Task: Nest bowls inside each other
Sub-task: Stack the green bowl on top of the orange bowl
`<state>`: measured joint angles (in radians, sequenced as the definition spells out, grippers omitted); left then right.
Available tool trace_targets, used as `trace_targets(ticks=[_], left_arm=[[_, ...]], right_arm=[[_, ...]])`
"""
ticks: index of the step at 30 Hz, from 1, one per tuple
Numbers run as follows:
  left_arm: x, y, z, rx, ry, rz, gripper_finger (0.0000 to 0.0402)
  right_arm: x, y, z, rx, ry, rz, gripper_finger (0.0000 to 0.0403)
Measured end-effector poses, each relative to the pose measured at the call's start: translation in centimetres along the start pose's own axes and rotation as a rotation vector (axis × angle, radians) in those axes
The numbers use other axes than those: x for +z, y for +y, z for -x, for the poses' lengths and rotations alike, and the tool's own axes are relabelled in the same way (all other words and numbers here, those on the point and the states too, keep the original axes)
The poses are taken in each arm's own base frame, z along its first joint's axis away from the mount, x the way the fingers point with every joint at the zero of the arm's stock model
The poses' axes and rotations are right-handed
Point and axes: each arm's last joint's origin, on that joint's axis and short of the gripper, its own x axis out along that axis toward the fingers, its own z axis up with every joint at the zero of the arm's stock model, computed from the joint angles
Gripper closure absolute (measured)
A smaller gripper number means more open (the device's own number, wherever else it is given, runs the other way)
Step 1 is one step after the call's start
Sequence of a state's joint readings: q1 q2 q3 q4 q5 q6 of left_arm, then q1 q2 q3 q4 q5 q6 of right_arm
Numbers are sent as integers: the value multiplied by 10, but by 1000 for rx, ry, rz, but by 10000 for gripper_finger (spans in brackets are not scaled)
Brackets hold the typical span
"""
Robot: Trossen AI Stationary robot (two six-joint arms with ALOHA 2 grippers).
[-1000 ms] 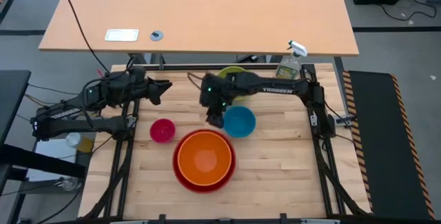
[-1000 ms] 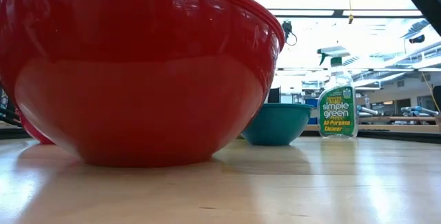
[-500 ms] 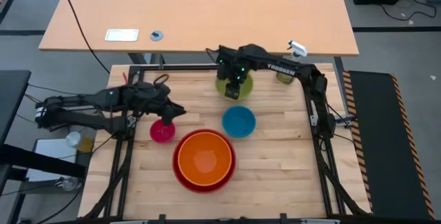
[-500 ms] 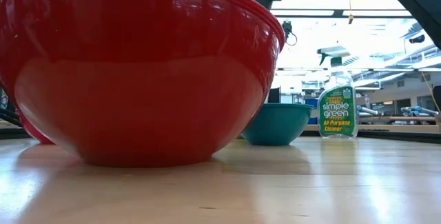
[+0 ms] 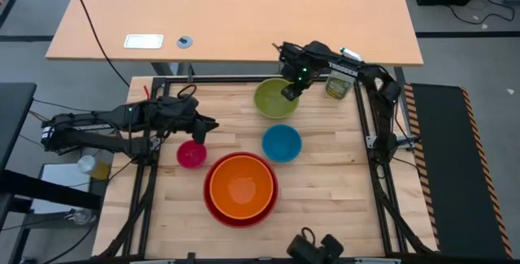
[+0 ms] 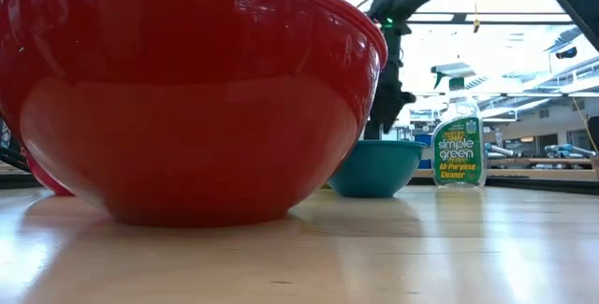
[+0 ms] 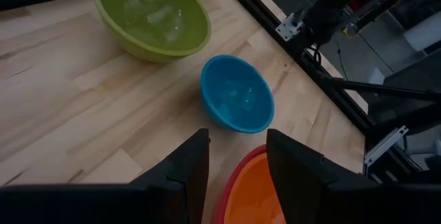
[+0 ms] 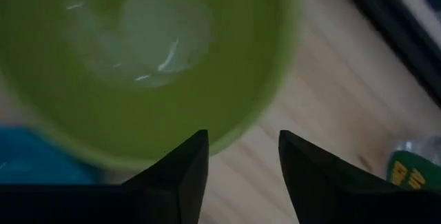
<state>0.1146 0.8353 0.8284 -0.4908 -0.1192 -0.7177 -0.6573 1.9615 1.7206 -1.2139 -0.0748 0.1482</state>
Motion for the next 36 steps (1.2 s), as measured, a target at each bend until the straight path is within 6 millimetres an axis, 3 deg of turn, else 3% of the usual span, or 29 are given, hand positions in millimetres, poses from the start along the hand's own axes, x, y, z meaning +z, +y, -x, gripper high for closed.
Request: trace_targets(ticks=[9, 13, 18, 29, 36], left_arm=[[0, 0, 0, 0, -1, 1, 253], [0, 0, 0, 0, -1, 1, 253], [0, 0, 0, 0, -1, 1, 253], [8, -4, 7, -31, -57, 38, 253], [29, -13, 25, -57, -147, -35, 253]], right_arm=[[-15, -13, -34, 14, -142, -109, 160], [-14, -12, -56, -29, -121, -112, 161], [-10, -8, -67, -32, -125, -98, 203], [2, -14, -60, -32, -252, -94, 375], [11, -18, -49, 60, -262, -93, 384]])
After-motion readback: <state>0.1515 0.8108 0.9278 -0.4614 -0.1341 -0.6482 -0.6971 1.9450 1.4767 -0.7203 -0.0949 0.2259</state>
